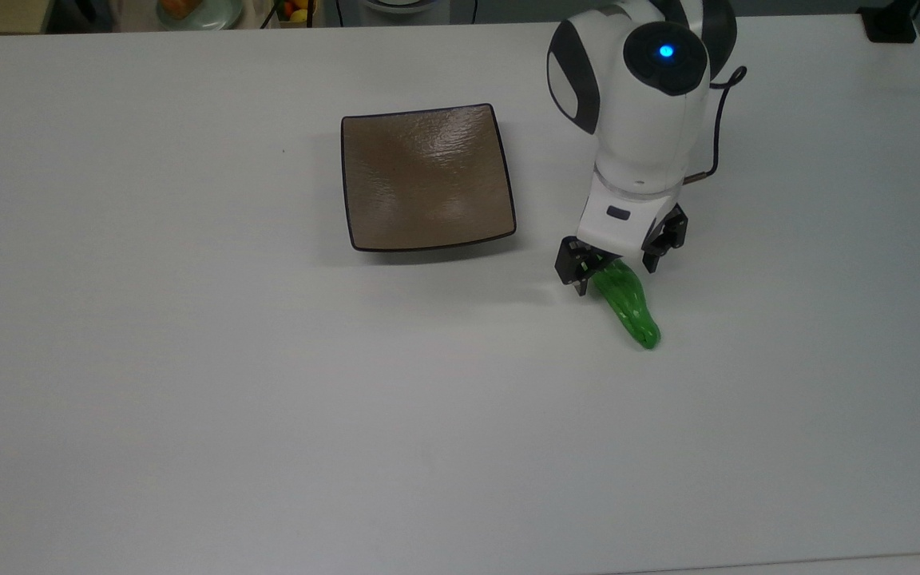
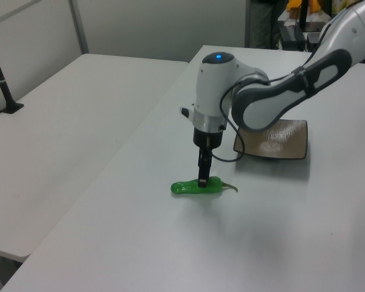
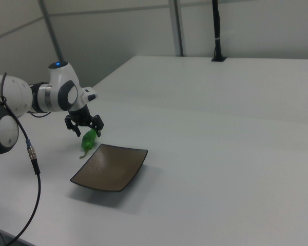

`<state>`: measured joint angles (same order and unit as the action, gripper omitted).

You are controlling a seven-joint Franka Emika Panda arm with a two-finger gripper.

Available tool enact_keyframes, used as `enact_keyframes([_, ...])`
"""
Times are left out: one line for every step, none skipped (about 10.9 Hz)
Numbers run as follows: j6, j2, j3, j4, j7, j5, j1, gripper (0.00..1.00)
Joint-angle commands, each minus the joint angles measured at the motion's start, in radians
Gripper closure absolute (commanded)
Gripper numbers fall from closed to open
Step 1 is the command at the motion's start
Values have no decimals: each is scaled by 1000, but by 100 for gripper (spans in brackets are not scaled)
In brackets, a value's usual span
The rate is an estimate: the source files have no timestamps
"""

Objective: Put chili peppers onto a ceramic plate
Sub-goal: 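Move the open gripper over the green chili pepper and lower it, then close the gripper on the green chili pepper's body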

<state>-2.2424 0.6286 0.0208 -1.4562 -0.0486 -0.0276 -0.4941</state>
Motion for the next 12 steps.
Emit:
enact_keyframes([-62, 17, 4, -26, -4, 23, -23, 1])
enact_keyframes([-62, 19, 4, -26, -4, 26, -23, 8])
enact_keyframes([-62, 20, 2, -26, -4, 32, -23, 21])
enact_keyframes([-62, 20, 1, -26, 1, 32, -23, 37])
enact_keyframes([-62, 20, 1, -26, 1, 32, -23, 56])
enact_keyframes([-62, 19, 1, -26, 1, 31, -23, 74])
enact_keyframes([-62, 19, -1, -26, 1, 32, -21, 86])
enact_keyframes([-60, 19, -1, -26, 1, 32, -23, 97])
enact_keyframes([-57, 14, -2, -26, -2, 32, -21, 100])
enact_keyframes([-52, 5, -2, -24, -4, 29, -21, 100])
enact_keyframes([-46, -9, -2, -26, -5, 25, -23, 100])
enact_keyframes([-37, -27, -2, -27, -5, 22, -21, 100])
